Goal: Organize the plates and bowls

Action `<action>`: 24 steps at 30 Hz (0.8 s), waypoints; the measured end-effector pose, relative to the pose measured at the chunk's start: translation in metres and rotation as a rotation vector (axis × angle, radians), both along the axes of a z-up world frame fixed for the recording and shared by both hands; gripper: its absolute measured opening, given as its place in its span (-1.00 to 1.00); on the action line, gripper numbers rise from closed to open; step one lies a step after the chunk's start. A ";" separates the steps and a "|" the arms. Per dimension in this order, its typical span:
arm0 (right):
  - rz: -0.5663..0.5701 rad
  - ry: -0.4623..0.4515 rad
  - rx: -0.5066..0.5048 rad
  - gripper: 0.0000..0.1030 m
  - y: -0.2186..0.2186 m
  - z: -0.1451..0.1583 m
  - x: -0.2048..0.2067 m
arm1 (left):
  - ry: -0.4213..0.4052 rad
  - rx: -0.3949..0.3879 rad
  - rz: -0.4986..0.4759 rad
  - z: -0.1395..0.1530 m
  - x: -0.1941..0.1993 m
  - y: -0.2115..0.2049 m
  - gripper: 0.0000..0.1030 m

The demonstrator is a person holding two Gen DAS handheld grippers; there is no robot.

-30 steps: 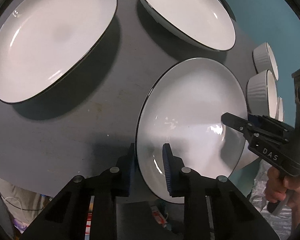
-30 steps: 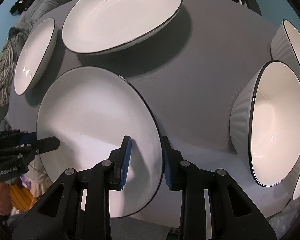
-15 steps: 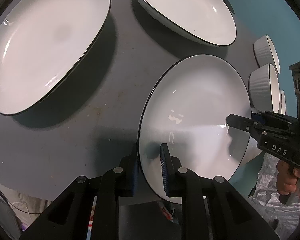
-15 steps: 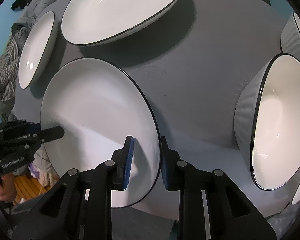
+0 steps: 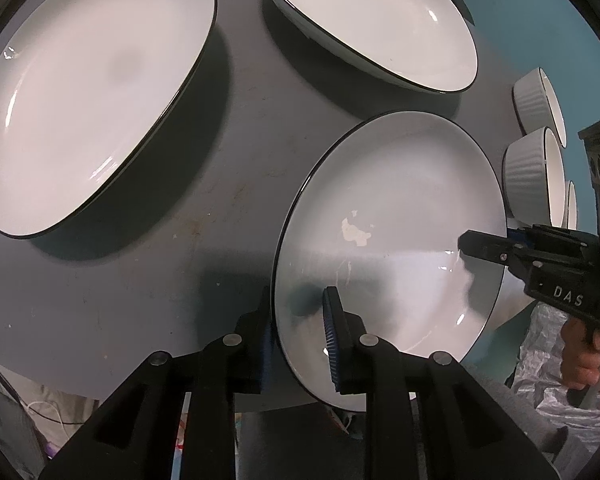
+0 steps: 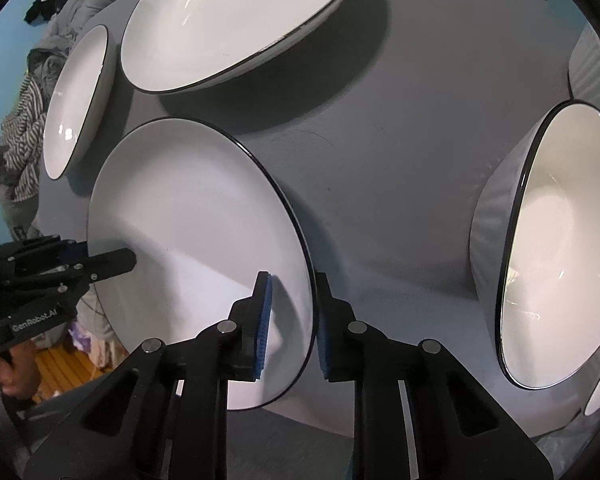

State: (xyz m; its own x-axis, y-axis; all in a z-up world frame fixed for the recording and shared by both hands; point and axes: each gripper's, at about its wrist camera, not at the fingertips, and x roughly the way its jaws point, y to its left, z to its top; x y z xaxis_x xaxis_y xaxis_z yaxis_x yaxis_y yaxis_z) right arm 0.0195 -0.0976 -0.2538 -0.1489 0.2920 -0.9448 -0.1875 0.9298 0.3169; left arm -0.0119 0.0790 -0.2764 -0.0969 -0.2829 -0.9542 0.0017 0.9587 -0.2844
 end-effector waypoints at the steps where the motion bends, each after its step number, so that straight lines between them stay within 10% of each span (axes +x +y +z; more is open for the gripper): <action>1: 0.001 0.010 0.005 -0.65 -0.001 -0.002 0.001 | -0.001 0.004 -0.005 0.001 0.001 0.002 -0.57; 24: 0.015 0.047 0.010 -0.74 0.001 0.000 0.013 | 0.003 0.042 -0.029 0.017 0.008 -0.007 -0.65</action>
State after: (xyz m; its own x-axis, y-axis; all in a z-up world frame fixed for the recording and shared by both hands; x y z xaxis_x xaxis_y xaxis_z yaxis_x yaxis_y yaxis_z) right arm 0.0329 -0.0971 -0.2534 -0.1975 0.2989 -0.9336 -0.1856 0.9238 0.3350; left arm -0.0036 0.0717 -0.2594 -0.1075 -0.2397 -0.9649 0.0286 0.9694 -0.2440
